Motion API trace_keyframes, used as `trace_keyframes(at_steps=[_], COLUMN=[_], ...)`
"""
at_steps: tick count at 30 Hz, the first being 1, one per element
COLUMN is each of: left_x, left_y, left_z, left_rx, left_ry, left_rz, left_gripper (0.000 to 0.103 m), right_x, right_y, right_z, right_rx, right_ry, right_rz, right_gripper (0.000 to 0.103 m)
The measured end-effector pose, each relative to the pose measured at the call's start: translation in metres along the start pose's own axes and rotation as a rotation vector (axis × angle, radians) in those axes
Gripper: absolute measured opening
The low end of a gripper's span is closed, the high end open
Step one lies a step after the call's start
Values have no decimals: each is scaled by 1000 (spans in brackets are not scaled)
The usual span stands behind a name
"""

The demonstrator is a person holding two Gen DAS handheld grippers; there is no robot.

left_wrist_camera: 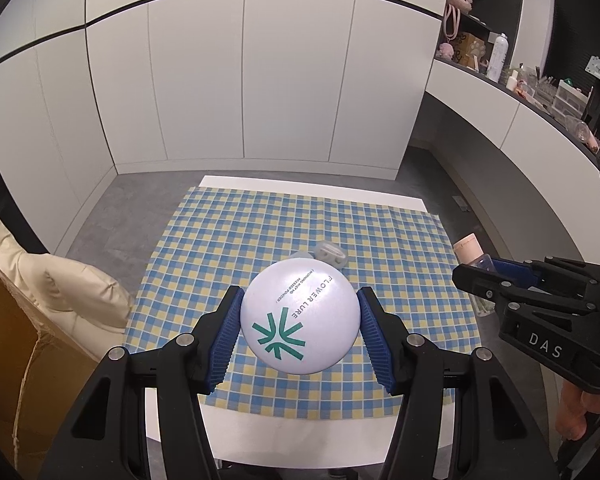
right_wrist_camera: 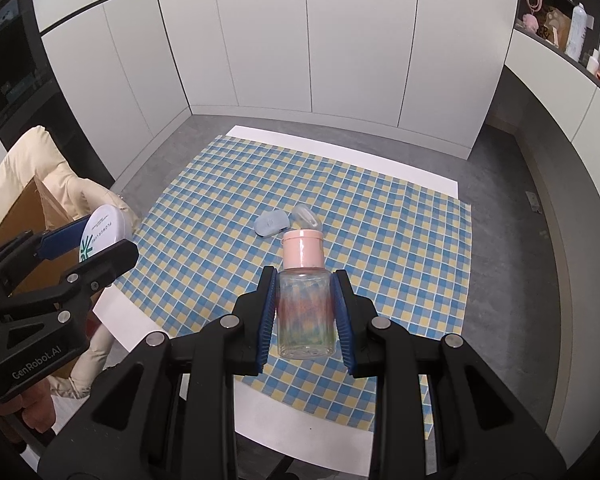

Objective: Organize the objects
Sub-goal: 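Lift the white compact and pink-capped bottle off the table with both tools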

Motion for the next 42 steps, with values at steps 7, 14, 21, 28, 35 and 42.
trace_keyframes(at_steps=[7, 14, 21, 28, 35, 42], left_x=[-2, -8, -9, -11, -15, -16], left_y=[-3, -6, -9, -12, -16, -19], left_z=[18, 34, 45, 52, 60, 69], left_rx=[10, 26, 36, 49, 62, 75], left_ry=[-27, -50, -62, -73, -85, -102], left_rz=[-5, -6, -13, -14, -19, -21], left_gripper=[57, 57, 57, 57, 57, 57], right_x=[5, 8, 8, 10, 11, 13], right_y=[4, 5, 8, 10, 11, 12], right_z=[7, 22, 38, 47, 57, 68], right_rx=[5, 13, 17, 22, 30, 38], right_ry=[-8, -33, -69, -87, -106, -126], right_rz=[1, 1, 5, 7, 6, 3], right_gripper=[28, 28, 28, 29, 29, 29])
Point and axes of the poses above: each gripper's, at about its wrist camera, not at the fingertips, and y roughly the way its jaws point, z to its left, x to its top, the point moved 5 cm from there along y, roughly the way its jaws point, and after that the axes turned 7 degrees about z, right-handed, at the moved point
